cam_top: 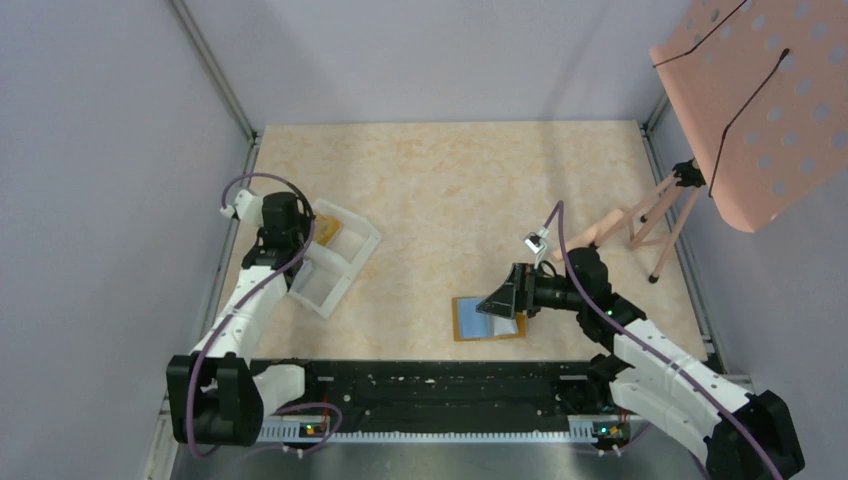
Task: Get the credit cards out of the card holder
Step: Place the credit card in the storage box.
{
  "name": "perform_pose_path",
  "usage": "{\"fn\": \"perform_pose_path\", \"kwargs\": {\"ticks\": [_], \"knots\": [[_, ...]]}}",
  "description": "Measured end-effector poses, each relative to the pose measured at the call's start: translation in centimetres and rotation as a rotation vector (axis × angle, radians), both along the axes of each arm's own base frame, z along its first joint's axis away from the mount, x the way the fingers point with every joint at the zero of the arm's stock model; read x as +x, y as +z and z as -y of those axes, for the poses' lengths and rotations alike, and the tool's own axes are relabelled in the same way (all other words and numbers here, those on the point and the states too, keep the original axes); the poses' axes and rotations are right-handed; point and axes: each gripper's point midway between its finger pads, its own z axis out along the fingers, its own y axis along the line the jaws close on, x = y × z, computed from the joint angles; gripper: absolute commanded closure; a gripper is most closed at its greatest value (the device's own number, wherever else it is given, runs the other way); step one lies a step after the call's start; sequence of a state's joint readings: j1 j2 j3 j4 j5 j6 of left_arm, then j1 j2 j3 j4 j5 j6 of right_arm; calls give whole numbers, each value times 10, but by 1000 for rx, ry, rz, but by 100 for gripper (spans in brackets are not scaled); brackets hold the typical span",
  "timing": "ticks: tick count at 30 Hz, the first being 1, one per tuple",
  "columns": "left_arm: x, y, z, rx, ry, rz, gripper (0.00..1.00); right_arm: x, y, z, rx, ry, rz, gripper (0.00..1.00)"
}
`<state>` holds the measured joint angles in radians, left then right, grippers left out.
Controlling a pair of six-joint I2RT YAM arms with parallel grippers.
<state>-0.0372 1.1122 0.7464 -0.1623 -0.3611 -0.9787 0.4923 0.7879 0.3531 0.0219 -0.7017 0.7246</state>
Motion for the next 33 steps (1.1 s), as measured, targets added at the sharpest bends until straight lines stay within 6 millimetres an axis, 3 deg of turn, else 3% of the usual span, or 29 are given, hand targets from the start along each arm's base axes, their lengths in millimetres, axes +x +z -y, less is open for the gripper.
{"fn": "perform_pose_path", "kwargs": {"ticks": [15,33], "knots": [[12,-40,-1,-21,32,-56,100,2,-13,-1,-28,6,-41,1],[17,-64,-3,-14,41,-101,100,7,-2,-5,-17,14,-12,1]]}}
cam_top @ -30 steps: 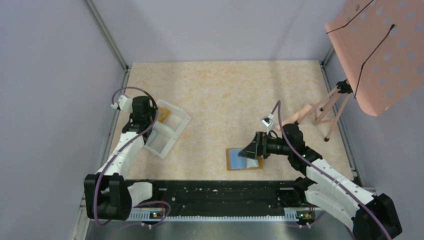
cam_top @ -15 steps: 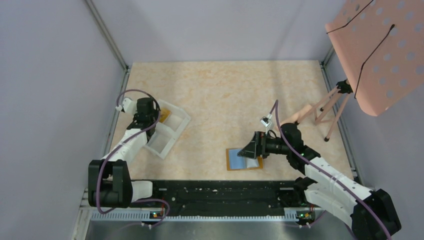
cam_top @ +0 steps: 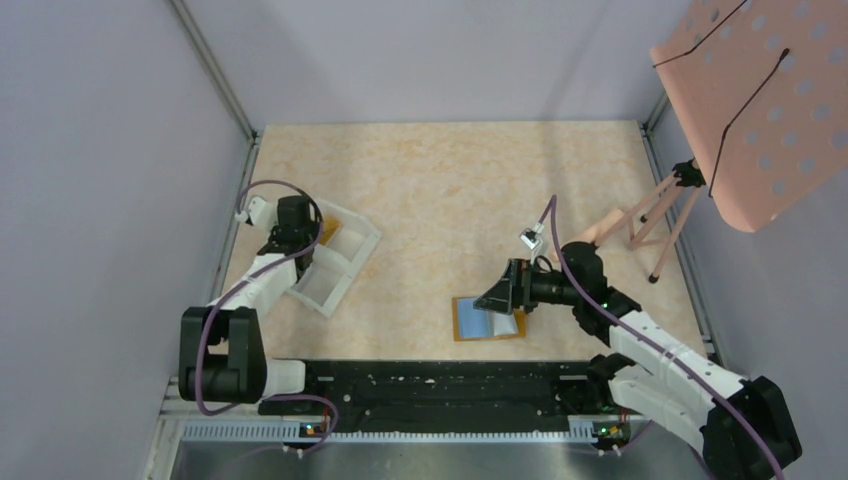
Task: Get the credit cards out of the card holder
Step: Place the credit card in the storage box.
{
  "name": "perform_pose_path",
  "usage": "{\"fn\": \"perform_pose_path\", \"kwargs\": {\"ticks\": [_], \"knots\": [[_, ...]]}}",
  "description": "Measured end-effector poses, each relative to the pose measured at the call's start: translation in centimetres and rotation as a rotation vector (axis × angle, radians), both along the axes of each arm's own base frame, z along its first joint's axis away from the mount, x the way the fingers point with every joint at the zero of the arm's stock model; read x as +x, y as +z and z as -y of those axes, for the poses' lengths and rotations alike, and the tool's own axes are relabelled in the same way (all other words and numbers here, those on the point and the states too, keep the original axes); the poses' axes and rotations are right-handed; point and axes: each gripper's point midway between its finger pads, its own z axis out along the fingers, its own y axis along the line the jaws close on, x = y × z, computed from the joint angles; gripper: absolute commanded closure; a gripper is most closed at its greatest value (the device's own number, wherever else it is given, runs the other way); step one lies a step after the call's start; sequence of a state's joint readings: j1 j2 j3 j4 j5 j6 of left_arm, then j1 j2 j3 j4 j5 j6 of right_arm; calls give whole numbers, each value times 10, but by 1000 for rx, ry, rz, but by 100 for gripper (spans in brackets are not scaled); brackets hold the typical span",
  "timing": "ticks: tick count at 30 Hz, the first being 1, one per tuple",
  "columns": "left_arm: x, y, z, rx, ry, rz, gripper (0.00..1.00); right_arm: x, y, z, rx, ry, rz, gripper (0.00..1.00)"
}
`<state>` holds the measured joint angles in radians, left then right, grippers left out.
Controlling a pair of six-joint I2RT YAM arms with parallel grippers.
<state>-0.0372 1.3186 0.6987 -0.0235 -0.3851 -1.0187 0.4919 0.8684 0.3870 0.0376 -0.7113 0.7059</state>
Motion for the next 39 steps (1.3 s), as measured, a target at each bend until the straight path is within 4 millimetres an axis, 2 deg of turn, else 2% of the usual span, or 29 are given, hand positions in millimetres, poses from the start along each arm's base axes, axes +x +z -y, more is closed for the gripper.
{"fn": "perform_pose_path", "kwargs": {"ticks": [7,12,19,35,39], "knots": [[1,-5,0,1,2,-11,100,0,-3,0,-9,5,-5,1],[0,-8,0,2,2,-24,91,0,-8,0,-21,14,-6,1],[1,-19,0,1,3,-67,86,1,-9,0,-26,17,1,1],[2,-14,-3,11,16,-89,65,4,-6,-1,-29,25,8,1],[3,-12,-3,11,16,-91,63,4,-6,-1,-28,27,8,1]]}}
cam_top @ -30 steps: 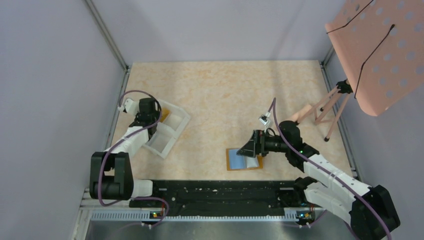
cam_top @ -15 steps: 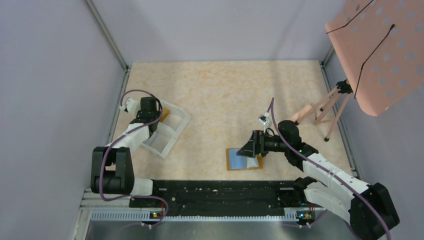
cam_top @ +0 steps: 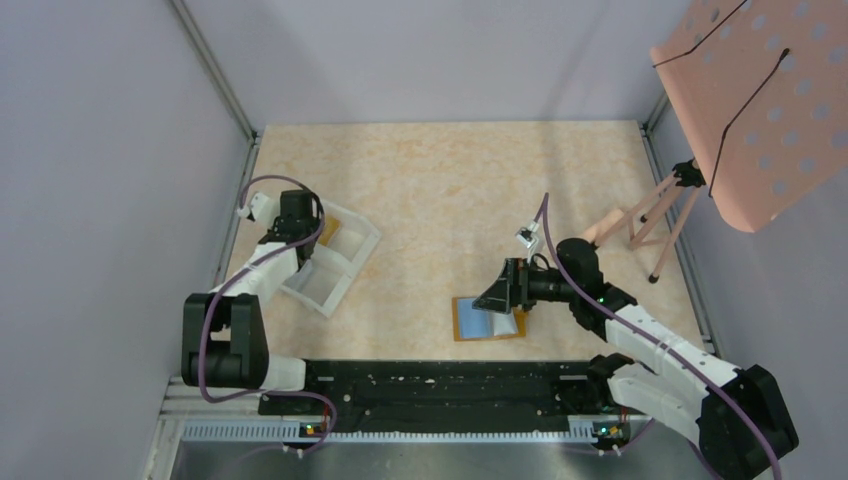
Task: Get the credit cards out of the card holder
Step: Place the credit card in the storage box.
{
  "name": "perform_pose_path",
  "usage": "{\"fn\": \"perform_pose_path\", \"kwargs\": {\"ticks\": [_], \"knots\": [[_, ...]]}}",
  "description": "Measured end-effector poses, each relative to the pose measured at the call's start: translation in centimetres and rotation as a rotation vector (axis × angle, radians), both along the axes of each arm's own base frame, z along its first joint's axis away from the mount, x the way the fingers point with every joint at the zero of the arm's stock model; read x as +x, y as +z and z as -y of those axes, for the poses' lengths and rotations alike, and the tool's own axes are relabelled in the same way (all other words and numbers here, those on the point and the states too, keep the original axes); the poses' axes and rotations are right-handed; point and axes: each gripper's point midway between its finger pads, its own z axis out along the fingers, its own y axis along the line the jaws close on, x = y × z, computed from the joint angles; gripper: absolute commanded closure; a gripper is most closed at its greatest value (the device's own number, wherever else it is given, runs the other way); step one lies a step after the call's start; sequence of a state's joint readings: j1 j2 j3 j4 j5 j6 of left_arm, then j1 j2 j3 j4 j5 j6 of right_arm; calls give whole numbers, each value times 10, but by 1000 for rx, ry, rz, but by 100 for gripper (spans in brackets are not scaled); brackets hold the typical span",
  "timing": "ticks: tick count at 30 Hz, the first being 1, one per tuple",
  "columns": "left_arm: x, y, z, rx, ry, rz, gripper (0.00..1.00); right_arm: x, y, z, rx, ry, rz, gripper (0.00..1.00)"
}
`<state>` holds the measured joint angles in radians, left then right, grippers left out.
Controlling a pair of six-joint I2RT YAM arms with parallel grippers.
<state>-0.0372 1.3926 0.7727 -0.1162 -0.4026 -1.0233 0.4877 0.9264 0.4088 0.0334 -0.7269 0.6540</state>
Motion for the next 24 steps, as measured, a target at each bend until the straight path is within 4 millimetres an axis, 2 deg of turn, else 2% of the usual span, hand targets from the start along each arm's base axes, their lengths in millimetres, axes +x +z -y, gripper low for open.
{"fn": "perform_pose_path", "kwargs": {"ticks": [8,12,15,18,21,24], "knots": [[-2,3,-1,13,-5,-22,64,0,0,0,0,0,-2,1],[-3,12,6,32,-88,-37,64,0,0,0,0,-2,-4,1],[1,30,20,38,-203,-15,60,1,0,1,-6,-8,-10,1],[6,50,40,52,-343,17,62,2,1,1,-16,-18,-15,1],[7,63,64,66,-479,28,66,4,1,2,-28,-28,-21,1],[6,67,86,90,-603,11,72,5,1,3,-40,-40,-29,1]]}}
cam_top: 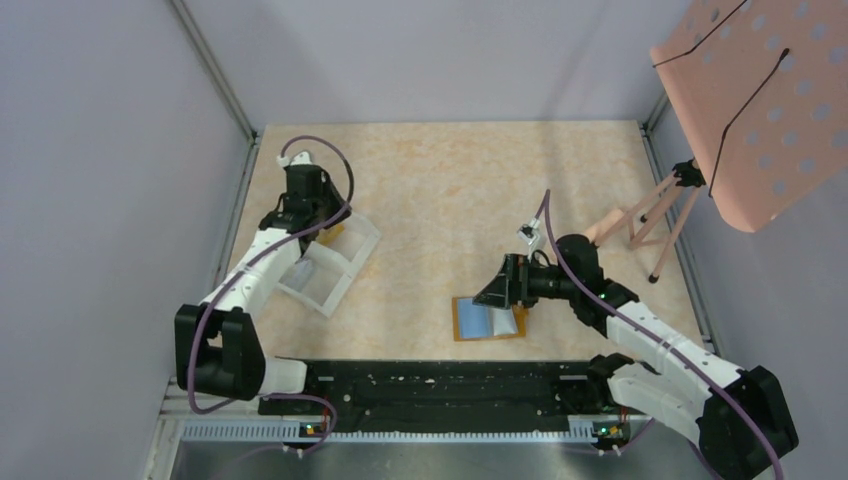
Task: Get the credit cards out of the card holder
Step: Place the credit card in the storage box.
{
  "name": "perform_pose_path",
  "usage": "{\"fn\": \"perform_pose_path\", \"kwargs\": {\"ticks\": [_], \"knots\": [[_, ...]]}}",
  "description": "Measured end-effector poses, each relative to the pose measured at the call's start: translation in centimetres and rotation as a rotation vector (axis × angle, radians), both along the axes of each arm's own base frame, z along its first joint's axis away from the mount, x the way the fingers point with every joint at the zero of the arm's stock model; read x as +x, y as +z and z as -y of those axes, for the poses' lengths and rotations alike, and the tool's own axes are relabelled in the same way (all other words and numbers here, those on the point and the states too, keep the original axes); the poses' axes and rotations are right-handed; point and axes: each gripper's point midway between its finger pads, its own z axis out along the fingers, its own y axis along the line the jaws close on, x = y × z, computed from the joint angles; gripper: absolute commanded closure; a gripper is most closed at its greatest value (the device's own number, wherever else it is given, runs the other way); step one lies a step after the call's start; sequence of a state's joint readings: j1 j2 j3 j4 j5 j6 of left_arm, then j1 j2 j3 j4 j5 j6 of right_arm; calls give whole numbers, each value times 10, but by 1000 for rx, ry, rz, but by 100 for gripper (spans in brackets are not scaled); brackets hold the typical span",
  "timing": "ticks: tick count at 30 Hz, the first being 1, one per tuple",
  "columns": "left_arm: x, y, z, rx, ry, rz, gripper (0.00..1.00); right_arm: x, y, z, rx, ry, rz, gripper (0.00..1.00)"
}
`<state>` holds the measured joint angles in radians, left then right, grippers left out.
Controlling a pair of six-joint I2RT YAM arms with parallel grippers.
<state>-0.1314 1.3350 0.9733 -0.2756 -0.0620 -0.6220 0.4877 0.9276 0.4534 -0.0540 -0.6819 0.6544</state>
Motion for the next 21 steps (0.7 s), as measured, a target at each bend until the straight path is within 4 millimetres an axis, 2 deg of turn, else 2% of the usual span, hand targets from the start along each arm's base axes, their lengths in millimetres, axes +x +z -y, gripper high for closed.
{"fn": "perform_pose_path", "kwargs": {"ticks": [2,4,5,11,21], "knots": [[0,-6,11,20,-62,-21,84,1,0,0,-3,-7,2,1],[-3,-18,13,39,-93,-59,97,1,-1,1,-8,-11,-2,1],[-5,-26,13,54,-105,-84,100,1,-2,2,-12,-14,-6,1],[-7,-63,9,106,-133,-188,100,1,-1,2,-15,-18,-8,1],[-9,-98,-2,183,-133,-248,100,3,9,1,-6,-13,22,1]]}}
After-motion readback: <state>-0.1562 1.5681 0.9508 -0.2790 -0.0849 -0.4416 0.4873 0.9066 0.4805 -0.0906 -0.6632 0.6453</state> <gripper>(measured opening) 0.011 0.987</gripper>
